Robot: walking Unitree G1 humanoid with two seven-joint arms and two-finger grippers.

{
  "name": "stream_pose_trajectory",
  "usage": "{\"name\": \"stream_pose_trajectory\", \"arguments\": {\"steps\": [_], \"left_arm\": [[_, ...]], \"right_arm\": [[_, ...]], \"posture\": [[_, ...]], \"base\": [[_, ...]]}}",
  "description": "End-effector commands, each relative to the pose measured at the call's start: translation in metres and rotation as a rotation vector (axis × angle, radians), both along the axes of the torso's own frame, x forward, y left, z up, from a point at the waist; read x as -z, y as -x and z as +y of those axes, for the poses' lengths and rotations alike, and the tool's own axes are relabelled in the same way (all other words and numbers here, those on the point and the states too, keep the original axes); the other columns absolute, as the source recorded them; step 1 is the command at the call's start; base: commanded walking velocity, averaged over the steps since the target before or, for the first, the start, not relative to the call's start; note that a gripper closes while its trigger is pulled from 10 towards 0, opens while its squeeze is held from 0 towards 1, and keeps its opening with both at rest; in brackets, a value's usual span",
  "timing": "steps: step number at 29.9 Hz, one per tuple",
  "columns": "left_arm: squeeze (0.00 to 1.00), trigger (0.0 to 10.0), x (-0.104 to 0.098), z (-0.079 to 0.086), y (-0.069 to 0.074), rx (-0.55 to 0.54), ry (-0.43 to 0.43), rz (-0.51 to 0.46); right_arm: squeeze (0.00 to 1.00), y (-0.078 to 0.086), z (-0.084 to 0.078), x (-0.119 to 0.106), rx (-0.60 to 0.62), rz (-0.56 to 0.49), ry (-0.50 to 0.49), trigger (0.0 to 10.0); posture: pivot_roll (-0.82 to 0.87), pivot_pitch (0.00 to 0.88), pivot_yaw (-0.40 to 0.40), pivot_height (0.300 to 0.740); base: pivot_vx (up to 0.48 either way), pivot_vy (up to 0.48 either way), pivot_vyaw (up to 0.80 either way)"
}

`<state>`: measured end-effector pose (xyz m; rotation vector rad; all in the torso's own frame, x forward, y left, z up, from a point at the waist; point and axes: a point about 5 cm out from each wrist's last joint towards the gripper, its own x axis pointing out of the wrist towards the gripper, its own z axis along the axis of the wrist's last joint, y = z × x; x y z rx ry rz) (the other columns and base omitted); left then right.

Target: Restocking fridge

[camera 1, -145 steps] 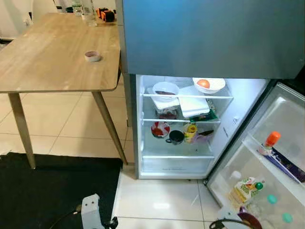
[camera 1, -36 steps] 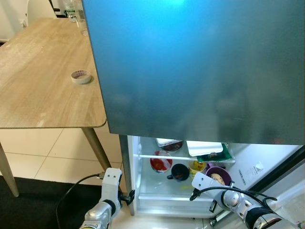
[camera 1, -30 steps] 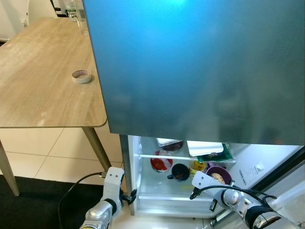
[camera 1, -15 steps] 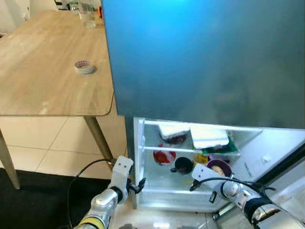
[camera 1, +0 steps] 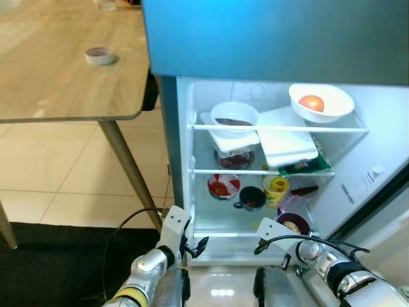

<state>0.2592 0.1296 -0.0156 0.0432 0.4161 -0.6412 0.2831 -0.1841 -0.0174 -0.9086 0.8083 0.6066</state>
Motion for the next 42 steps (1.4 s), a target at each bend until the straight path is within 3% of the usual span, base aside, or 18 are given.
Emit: {"name": "stream_pose_trajectory", "arguments": {"steps": [1, 7, 16, 25, 32, 42], "left_arm": [[0.00, 10.0, -0.007, -0.014, -0.004, 0.046, 0.031, -0.036], [0.00, 10.0, -0.019, -0.029, -0.011, 0.116, 0.083, -0.094], [0.00, 10.0, -0.023, -0.047, -0.006, 0.236, 0.069, -0.134], [0.00, 10.0, -0.029, -0.050, -0.002, 0.231, 0.119, -0.182], [0.00, 10.0, -0.039, -0.050, 0.017, 0.249, 0.139, -0.260], [0.00, 10.0, -0.050, -0.054, 0.038, 0.295, 0.140, -0.295]], "right_arm": [[0.00, -0.009, -0.002, -0.009, -0.003, -0.027, 0.011, 10.0], [0.00, -0.012, -0.002, -0.012, -0.012, -0.030, 0.012, 10.0], [0.00, -0.023, -0.006, -0.023, 0.003, -0.067, 0.022, 10.0], [0.00, -0.036, -0.014, -0.038, 0.031, -0.118, 0.041, 10.0], [0.00, -0.053, -0.031, -0.062, 0.066, -0.182, 0.087, 10.0], [0.00, -0.062, -0.044, -0.078, 0.113, -0.230, 0.117, 10.0]], "posture": [[0.04, 0.023, -0.075, 0.555], [0.04, 0.035, -0.072, 0.530], [0.06, 0.064, -0.060, 0.490], [0.09, 0.127, -0.049, 0.470], [0.14, 0.225, -0.031, 0.435], [0.17, 0.296, -0.009, 0.405]], "base": [[0.000, 0.000, 0.00], [0.000, 0.000, 0.00], [0.000, 0.000, 0.00], [0.000, 0.000, 0.00], [0.000, 0.000, 0.00], [0.000, 0.000, 0.00]]}}
